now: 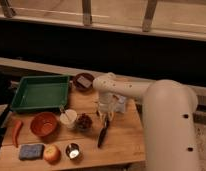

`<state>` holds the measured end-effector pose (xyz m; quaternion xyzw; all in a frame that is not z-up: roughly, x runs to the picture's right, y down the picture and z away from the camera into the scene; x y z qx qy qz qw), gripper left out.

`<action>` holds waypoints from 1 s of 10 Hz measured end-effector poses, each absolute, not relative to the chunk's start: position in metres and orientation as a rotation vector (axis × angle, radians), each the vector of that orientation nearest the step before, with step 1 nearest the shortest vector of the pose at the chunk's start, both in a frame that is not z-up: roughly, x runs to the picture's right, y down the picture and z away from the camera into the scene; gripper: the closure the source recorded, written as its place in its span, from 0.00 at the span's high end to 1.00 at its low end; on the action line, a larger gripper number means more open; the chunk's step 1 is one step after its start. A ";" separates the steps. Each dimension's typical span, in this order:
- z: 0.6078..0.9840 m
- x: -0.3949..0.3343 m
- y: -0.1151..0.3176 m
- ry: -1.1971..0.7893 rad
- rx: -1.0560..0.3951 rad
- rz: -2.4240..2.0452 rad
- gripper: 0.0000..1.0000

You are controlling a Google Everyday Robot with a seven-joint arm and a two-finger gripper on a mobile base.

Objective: Wipe red bowl with brush

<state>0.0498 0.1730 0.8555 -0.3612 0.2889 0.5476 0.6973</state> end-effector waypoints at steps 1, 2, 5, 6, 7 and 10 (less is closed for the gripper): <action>0.851 0.058 0.160 0.622 -0.773 1.249 0.00; 0.844 0.066 0.146 0.601 -0.741 1.274 0.00; 0.807 0.088 0.071 0.506 -0.601 1.343 0.00; 0.798 0.093 0.047 0.471 -0.558 1.357 0.00; 0.791 0.094 0.032 0.437 -0.531 1.353 0.00; 0.751 0.065 -0.010 0.314 -0.457 1.232 0.00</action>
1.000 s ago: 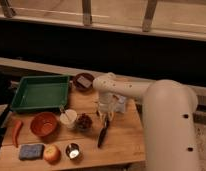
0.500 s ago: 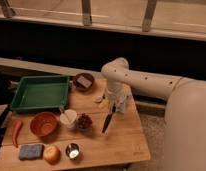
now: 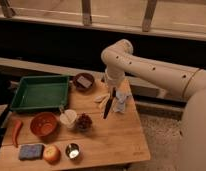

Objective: Wipe red bowl with brush

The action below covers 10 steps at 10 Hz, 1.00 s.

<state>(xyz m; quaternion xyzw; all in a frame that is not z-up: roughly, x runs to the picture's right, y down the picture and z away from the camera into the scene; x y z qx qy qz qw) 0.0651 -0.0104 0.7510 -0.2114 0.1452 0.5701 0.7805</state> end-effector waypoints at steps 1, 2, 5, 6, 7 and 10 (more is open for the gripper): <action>0.738 0.050 -0.012 0.284 -0.455 1.173 0.00; 0.728 0.036 -0.009 0.264 -0.460 1.121 0.00; 0.692 -0.027 0.025 0.184 -0.510 0.906 0.00; 0.683 -0.040 0.034 0.166 -0.524 0.860 0.00; 0.682 -0.041 0.036 0.165 -0.525 0.852 0.00; 0.682 -0.042 0.036 0.164 -0.525 0.851 0.00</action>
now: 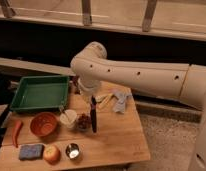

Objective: Wipe red bowl with brush

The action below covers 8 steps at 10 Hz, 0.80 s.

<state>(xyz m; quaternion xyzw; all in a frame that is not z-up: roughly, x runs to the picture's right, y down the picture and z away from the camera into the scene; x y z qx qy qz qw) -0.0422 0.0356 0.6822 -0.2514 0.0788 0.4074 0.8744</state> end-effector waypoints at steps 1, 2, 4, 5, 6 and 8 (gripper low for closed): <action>0.682 -0.042 0.036 0.165 -0.524 0.846 0.00; 0.681 -0.044 0.036 0.158 -0.520 0.833 0.00; 0.677 -0.070 0.040 0.122 -0.522 0.767 0.00; 0.675 -0.091 0.042 0.098 -0.526 0.726 0.00; 0.670 -0.115 0.046 0.070 -0.533 0.679 0.00; 0.656 -0.161 0.063 0.014 -0.550 0.570 0.00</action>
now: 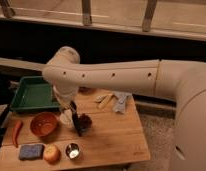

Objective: Wipe red bowl with brush

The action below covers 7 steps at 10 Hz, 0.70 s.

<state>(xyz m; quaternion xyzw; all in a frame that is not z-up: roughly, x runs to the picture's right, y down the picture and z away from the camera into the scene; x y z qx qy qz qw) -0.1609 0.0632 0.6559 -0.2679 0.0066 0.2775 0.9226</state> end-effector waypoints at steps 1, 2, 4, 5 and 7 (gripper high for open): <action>0.651 -0.176 0.070 -0.005 -0.556 0.530 0.00; 0.643 -0.198 0.079 -0.031 -0.560 0.476 0.00; 0.636 -0.236 0.095 -0.064 -0.563 0.387 0.00; 0.638 -0.257 0.104 -0.079 -0.577 0.341 0.00; 0.655 -0.281 0.131 -0.078 -0.618 0.272 0.00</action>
